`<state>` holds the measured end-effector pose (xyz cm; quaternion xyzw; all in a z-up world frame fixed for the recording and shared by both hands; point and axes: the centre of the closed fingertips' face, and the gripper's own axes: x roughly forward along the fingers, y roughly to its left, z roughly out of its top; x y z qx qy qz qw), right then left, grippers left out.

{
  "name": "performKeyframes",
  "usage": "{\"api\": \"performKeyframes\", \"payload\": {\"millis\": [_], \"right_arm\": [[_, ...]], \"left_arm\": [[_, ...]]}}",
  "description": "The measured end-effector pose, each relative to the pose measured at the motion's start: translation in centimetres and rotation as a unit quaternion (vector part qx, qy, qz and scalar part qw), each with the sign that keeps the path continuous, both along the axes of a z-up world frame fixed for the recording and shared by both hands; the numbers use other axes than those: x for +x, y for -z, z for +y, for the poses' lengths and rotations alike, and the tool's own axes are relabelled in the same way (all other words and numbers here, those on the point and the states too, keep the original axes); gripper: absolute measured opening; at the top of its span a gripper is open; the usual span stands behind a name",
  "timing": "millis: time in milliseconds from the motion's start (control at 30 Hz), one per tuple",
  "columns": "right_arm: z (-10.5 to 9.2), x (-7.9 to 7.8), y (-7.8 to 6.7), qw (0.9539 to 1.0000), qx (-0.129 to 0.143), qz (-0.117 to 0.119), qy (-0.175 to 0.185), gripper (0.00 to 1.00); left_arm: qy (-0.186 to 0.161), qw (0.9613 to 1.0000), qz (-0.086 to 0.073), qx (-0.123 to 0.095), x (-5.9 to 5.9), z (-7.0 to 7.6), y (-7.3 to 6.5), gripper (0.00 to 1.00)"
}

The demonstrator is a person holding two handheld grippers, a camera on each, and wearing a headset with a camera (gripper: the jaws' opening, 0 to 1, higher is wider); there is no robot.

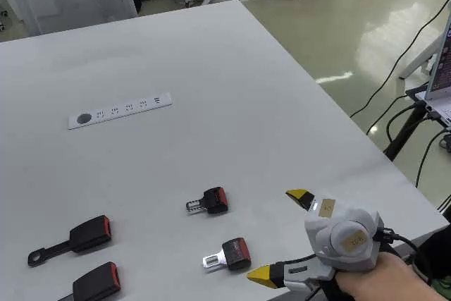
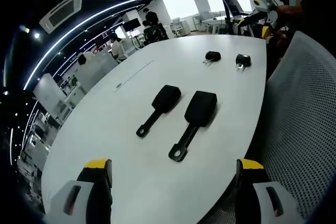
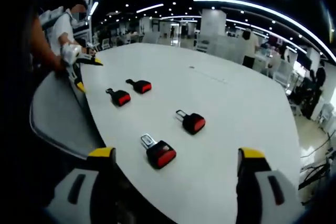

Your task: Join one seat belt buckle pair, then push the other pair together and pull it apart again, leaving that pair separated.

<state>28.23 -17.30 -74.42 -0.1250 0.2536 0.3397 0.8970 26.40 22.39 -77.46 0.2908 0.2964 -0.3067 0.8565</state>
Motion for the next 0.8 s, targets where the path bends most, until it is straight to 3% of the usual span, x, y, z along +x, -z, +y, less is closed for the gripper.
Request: {"api": "performKeyframes", "payload": {"millis": [133,267,500,633,767,800], "right_arm": [[-0.1,-0.1,0.5,0.9999,-0.009,0.008,-0.002,0.95],[0.0,-0.1,0.5,0.9996,-0.023,-0.006,-0.016,0.97],[1.0,-0.3,0.1,0.9991,-0.016,-0.014,-0.038,1.00],[1.0,-0.4,0.2,0.9989,-0.022,-0.012,-0.039,1.00],[0.5,-0.8,0.8,0.9988,-0.032,0.010,-0.037,1.00],[0.5,-0.8,0.8,0.9986,-0.034,0.004,-0.041,0.99]], "left_arm": [[-0.002,1.0000,-0.003,-0.002,0.1,0.1,-0.2,1.00],[-0.002,1.0000,-0.004,-0.003,0.1,0.1,-0.2,1.00],[-0.004,1.0000,-0.006,-0.005,0.1,0.1,-0.2,1.00],[-0.004,1.0000,-0.007,-0.006,0.1,0.3,0.0,1.00],[-0.003,1.0000,-0.007,-0.006,0.1,0.4,0.2,1.00],[-0.002,1.0000,-0.008,-0.005,0.1,0.4,0.2,1.00]]}}
